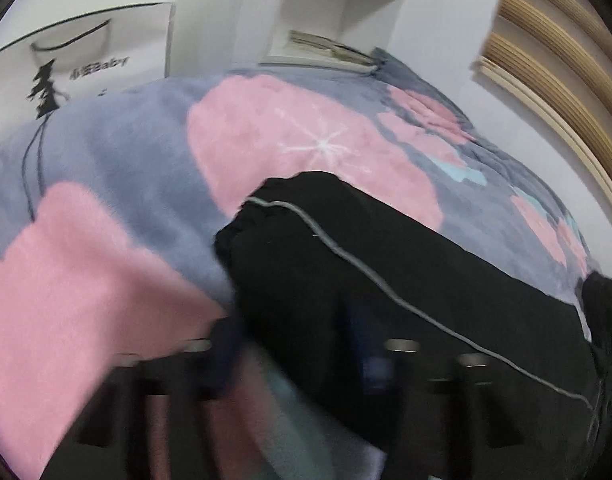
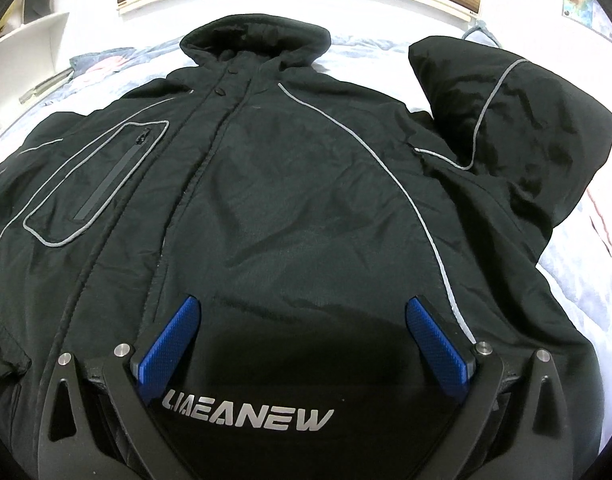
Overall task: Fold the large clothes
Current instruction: 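Grasp the cuff of the jacket sleeve with the left gripper, then fold the held sleeve across the jacket body with the left gripper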
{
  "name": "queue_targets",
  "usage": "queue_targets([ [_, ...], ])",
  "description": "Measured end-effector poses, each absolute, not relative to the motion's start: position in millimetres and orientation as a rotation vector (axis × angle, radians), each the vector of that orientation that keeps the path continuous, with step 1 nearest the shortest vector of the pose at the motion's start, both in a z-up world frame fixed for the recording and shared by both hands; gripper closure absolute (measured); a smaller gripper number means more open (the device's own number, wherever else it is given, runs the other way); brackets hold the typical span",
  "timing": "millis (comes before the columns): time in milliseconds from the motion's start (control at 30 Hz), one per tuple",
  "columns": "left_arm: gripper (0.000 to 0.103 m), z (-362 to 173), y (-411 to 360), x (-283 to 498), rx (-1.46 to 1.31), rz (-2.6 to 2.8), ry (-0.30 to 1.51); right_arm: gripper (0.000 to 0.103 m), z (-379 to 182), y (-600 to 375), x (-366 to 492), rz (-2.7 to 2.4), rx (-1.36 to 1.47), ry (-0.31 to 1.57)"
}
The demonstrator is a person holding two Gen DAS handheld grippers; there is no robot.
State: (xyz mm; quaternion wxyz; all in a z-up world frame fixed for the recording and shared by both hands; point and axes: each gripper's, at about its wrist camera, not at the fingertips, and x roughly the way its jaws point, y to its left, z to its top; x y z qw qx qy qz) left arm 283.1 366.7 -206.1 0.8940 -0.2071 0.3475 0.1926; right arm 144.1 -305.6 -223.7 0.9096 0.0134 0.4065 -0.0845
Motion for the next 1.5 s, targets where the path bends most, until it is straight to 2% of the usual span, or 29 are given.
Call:
queue_targets([
  [33,0.073,-204.2,362.7,283.1,-0.404,0.408,0.713,0.0,-224.0,-306.1,143.8,-0.173,0.03,0.838],
  [133,0.081,-191.4,352.4,278.0,-0.359,0.4,0.689,0.0,-224.7,-307.6,145.4,-0.164,0.042,0.841],
  [400,0.085,-111.6,300.1,243.1,-0.362,0.173,0.569,0.0,-226.0,-310.6,145.9,-0.15,0.064,0.84],
  [500,0.091,-78.0,255.4,230.9,-0.355,0.027,0.529,0.0,-225.9,-309.6,146.3,-0.149,0.065,0.839],
  [767,0.089,-22.6,123.5,212.2,-0.172,-0.19,0.509,0.0,-225.2,-310.0,145.7,-0.143,0.075,0.837],
  [800,0.079,-21.7,121.1,210.9,-0.191,-0.2,0.521,0.0,-225.2,-310.7,144.7,-0.142,0.076,0.837],
  [833,0.05,-23.4,125.6,210.4,-0.221,-0.203,0.536,0.0,-225.0,-310.7,144.6,-0.142,0.077,0.836],
  [900,0.015,-30.0,153.4,209.8,-0.303,-0.119,0.552,0.0,-225.1,-312.0,144.1,-0.14,0.078,0.834],
  [1067,0.015,-66.7,268.2,200.5,-0.503,0.116,0.581,0.0,-225.2,-313.0,143.1,-0.138,0.081,0.833],
  [1233,0.015,-126.4,373.2,197.5,-0.702,0.283,0.616,0.0,-225.7,-313.4,142.6,-0.14,0.078,0.834],
  [1333,0.015,-155.0,394.8,215.6,-0.749,0.292,0.644,0.0,-225.8,-312.9,143.9,-0.142,0.075,0.837],
  [1500,0.015,-193.2,395.7,272.4,-0.645,0.342,0.779,0.0,-226.8,-313.2,144.7,-0.142,0.074,0.841],
])
